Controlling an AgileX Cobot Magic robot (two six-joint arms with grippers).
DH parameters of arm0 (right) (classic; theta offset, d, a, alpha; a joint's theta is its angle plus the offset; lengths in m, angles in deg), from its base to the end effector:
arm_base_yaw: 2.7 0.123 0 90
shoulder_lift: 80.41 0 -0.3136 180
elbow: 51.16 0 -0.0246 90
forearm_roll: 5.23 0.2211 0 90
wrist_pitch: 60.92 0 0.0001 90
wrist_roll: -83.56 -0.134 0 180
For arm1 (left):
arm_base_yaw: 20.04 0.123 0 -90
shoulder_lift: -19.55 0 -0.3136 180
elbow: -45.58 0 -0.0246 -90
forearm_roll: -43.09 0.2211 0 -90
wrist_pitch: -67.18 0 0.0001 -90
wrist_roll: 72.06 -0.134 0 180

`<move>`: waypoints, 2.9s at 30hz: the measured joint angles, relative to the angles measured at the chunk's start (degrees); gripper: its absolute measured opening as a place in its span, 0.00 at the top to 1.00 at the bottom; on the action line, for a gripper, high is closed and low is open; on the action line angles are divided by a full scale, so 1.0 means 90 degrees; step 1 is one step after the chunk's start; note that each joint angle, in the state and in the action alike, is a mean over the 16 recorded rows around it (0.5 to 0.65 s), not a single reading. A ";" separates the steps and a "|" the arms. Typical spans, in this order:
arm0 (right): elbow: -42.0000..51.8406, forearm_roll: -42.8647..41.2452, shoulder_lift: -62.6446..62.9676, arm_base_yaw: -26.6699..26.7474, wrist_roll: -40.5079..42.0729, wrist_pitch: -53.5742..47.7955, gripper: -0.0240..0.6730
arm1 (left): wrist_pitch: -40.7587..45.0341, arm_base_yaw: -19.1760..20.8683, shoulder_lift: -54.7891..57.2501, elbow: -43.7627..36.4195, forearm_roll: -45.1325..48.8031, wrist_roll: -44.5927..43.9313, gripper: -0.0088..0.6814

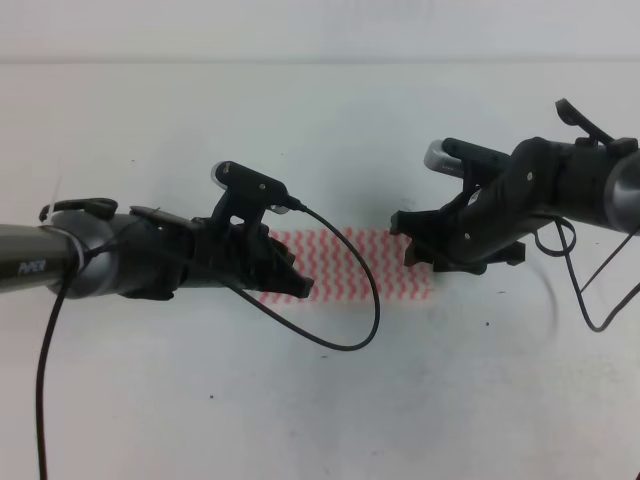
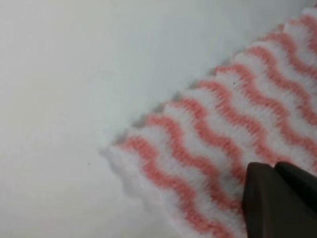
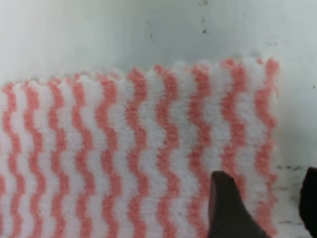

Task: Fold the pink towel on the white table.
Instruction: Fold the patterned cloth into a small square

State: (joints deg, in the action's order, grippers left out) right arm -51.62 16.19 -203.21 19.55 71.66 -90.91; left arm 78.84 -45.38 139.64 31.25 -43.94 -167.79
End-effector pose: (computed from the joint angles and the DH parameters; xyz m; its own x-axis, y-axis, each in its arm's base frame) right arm 0.3928 0.1872 0.1743 -0.9257 0.1631 -0.3413 0.0196 0.9218 0.3873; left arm 0.3726 -0.2065 0.1643 -0.5485 0.4248 -0.7202 0.6391 0.7684 -0.0335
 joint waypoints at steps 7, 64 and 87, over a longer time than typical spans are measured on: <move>-0.0006 0.0191 -0.0008 0.0000 0.0183 -0.0058 0.63 | 0.0059 -0.0001 -0.0006 0.0000 0.0000 0.0000 1.00; -0.0003 0.1950 0.0486 0.0013 0.1782 -0.0028 0.99 | 0.0750 -0.0001 -0.0009 0.0001 -0.0055 -0.0025 0.99; -0.0003 0.2548 0.0490 0.0084 0.2324 -0.0033 0.99 | 0.0702 0.0040 -0.0165 -0.0013 0.0324 0.0193 1.00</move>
State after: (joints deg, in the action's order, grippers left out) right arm -51.65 39.13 -198.80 20.30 92.58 -91.20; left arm 85.16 -45.02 138.15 31.14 -41.03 -166.06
